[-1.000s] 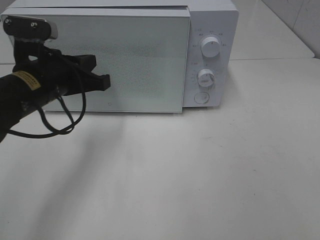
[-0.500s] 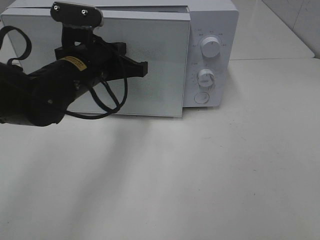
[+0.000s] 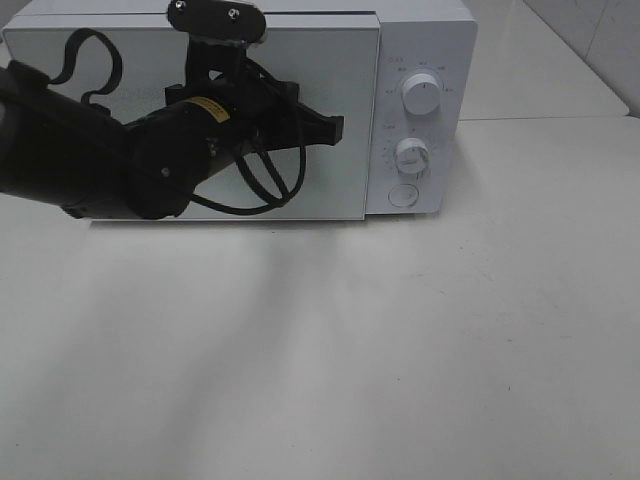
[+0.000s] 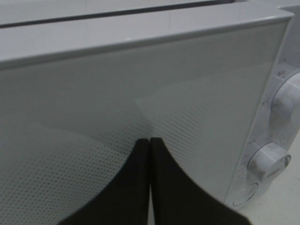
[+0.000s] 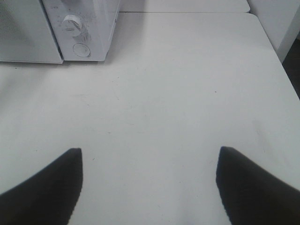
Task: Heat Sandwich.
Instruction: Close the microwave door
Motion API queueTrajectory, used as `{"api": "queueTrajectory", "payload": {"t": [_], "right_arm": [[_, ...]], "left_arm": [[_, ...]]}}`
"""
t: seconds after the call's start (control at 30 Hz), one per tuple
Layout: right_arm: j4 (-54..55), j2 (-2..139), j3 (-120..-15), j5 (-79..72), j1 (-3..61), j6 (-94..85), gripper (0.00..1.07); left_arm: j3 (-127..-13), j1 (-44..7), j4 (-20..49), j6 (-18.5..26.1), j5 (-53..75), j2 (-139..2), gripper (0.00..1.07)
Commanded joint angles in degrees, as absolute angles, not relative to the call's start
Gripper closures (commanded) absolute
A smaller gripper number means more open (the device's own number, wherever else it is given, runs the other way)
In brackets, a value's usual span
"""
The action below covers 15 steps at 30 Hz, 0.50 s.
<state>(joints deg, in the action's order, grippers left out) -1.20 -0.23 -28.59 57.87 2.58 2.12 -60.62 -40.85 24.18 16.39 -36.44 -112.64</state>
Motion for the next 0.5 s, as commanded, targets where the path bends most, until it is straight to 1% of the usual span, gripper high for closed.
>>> {"api": "queueTrajectory", "payload": {"t": [0.03,0.17,0.5], "right_arm": [[-1.09,-1.78,-28.59,56.95,2.18,2.18,0.33],[-1.09,-1.78,-28.59,56.95,2.18,2.23,0.33],[-1.09,-1.78,-28.59,56.95,2.18,2.23,0.33]], "left_arm": [[-65.6,-39.99,27.96,17.76,-36.55,-114.71,1.07],[-67.72,-39.99,27.9,19.54,-35.01,-115.68,1.07],[-67.78,-40.34,27.9,19.6,-31.74,-114.65,1.07]]}}
